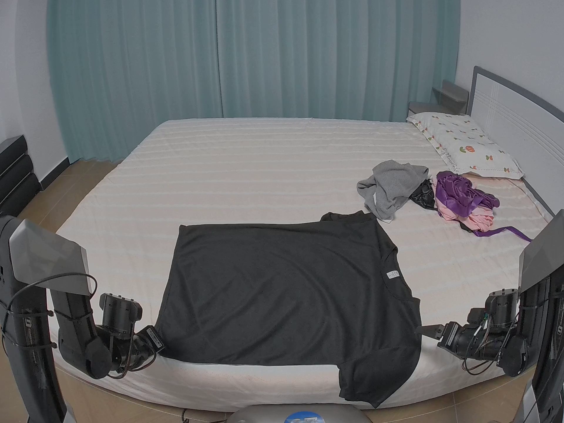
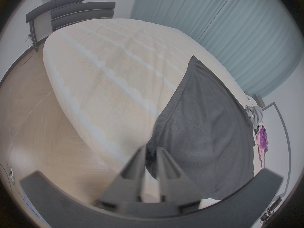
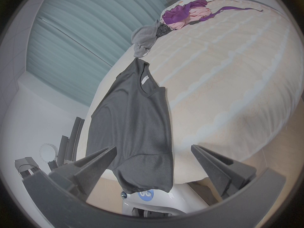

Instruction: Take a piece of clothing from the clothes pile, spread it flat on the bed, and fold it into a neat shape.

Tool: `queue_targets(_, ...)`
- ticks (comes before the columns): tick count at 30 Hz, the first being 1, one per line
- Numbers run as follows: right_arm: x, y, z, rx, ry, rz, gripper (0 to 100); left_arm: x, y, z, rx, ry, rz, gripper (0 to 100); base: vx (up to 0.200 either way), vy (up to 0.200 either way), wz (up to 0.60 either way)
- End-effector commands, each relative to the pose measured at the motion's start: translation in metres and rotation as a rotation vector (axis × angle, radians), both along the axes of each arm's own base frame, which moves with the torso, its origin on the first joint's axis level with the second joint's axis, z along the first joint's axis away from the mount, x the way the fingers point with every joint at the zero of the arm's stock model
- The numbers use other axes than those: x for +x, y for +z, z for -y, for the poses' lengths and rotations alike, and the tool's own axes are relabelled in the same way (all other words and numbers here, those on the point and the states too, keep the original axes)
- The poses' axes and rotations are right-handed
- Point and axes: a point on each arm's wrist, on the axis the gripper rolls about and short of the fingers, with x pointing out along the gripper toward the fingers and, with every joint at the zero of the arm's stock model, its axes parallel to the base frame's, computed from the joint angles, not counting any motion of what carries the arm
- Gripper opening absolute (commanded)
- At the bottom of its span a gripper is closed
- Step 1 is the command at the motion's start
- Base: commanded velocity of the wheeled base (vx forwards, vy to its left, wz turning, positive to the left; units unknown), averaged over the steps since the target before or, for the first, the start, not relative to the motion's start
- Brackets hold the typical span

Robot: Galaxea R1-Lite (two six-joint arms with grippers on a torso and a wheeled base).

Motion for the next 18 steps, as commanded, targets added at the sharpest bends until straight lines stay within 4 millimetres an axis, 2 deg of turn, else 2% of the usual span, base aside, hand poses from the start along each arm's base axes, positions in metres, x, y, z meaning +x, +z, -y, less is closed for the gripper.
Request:
queue_targets(1, -0.002, -0.005, -0.001, -0.008, 0.010, -0.020, 100, -0.003, -0.002, -0.002, 0.007, 0.005, -0.017, 0, 0.000, 0.000, 0.00)
queue_targets(11, 0.011, -0.019, -0.013, -0.048, 0.024, -0.012, 100, -0.019, 0.006, -0.003, 0.048, -0.033, -0.036, 0, 0.000, 0.000, 0.00)
queue_targets(18, 0.021, -0.024, -0.022, -0.044, 0.050, 0.013, 100, -0.020, 0.005, -0.004, 0.052, -0.038, -0.049, 0, 0.000, 0.000, 0.00)
